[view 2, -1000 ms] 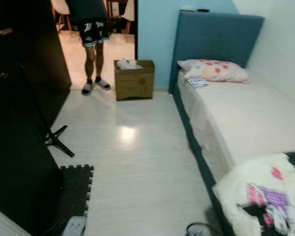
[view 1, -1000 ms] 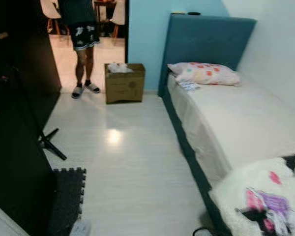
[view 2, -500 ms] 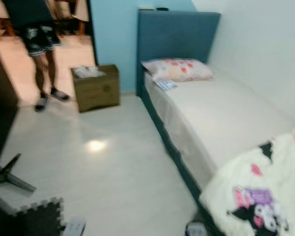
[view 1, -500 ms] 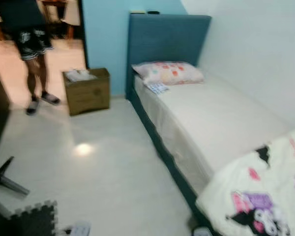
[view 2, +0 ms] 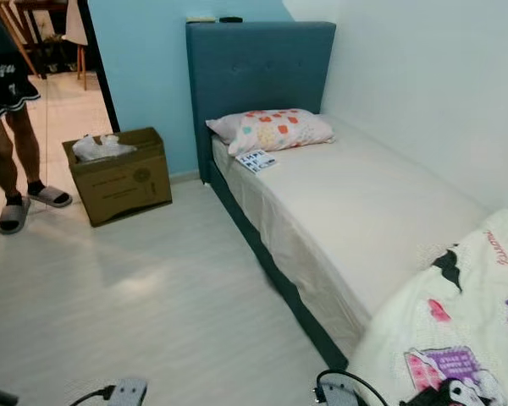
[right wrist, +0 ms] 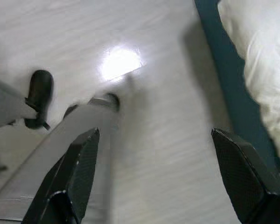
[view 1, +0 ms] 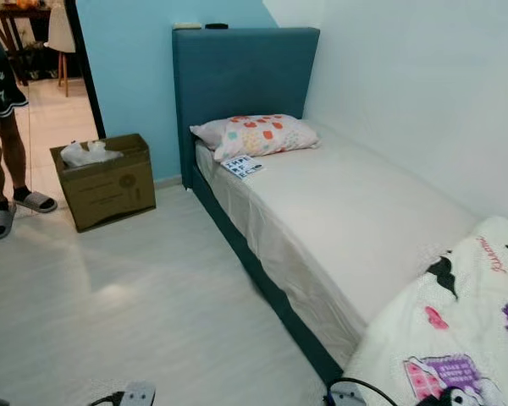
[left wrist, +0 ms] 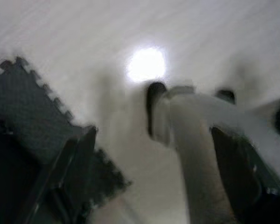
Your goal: Clean up the room
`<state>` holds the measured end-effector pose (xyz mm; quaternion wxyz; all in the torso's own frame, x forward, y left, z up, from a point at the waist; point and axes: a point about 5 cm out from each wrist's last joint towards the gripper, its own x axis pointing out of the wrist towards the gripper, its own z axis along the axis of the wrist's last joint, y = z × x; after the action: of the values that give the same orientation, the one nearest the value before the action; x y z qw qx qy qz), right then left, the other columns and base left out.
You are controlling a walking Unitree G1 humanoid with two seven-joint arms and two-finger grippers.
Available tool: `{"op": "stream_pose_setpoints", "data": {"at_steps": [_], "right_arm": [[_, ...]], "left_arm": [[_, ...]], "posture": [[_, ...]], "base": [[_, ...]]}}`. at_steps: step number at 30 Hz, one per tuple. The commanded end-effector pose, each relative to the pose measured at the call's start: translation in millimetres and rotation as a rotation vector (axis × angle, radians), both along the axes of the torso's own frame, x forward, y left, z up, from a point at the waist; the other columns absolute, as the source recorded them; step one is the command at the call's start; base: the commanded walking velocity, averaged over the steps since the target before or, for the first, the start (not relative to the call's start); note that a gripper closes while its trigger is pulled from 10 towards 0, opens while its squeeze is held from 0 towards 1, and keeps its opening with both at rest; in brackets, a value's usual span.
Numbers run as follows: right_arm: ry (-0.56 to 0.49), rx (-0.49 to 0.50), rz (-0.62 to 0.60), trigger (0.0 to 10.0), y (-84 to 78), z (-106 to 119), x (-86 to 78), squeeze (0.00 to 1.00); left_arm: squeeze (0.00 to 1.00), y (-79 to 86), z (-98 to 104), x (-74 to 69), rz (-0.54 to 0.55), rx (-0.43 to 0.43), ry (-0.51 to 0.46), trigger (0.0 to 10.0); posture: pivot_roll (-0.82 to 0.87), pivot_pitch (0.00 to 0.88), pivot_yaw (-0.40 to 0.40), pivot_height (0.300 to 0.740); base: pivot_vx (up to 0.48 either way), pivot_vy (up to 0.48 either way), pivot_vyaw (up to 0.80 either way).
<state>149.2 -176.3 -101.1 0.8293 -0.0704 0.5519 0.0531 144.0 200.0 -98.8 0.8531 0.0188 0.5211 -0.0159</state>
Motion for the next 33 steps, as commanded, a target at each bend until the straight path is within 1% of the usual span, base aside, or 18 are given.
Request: {"op": "stream_pose_setpoints", "data": {"at_steps": [1,13,16,20,30,31,33], "right_arm": [[0.015,-0.025,-0.035,10.0,-12.7,-0.3,-4.4,0.00],[0.008,-0.021,-0.048,10.0,-11.1,0.5,-1.5,0.00],[0.006,-0.018,-0.056,10.0,-10.5,0.8,-0.4,0.00],[0.005,-0.015,-0.060,10.0,-9.6,0.9,0.3,0.00],[-0.006,-0.004,-0.088,10.0,-7.8,1.4,2.2,0.00],[-0.008,0.005,-0.119,10.0,-7.1,1.9,3.6,0.00],[-0.010,0.012,-0.143,10.0,-6.6,2.2,4.7,0.00]], "left_arm": [[0.00,-8.3,0.4,4.2,-0.014,-0.021,-0.008,10.0],[0.00,-6.9,2.1,8.2,-0.023,-0.018,-0.018,10.0],[0.00,-5.0,2.8,9.4,-0.018,0.001,-0.023,10.0],[0.00,-1.9,3.8,11.3,-0.002,0.021,-0.028,10.0],[0.00,0.0,4.3,12.2,-0.012,0.030,-0.024,10.0],[0.00,0.0,4.3,12.2,-0.013,0.029,-0.024,10.0],[0.00,0.0,4.4,12.2,-0.013,0.028,-0.024,10.0]], "posture": [[0.07,0.000,-0.057,0.740],[0.07,0.000,-0.051,0.740],[0.07,0.000,-0.051,0.740],[0.07,0.000,-0.047,0.740],[0.06,0.000,-0.042,0.740],[0.06,0.000,-0.039,0.740],[0.06,0.000,-0.038,0.740]], "base": [[0.416,0.000,-0.77],[0.412,0.000,-0.76],[0.334,0.000,-0.76],[0.000,0.000,-0.76],[0.000,0.000,-0.75],[0.000,0.000,-0.51],[0.000,0.000,-0.51]]}}
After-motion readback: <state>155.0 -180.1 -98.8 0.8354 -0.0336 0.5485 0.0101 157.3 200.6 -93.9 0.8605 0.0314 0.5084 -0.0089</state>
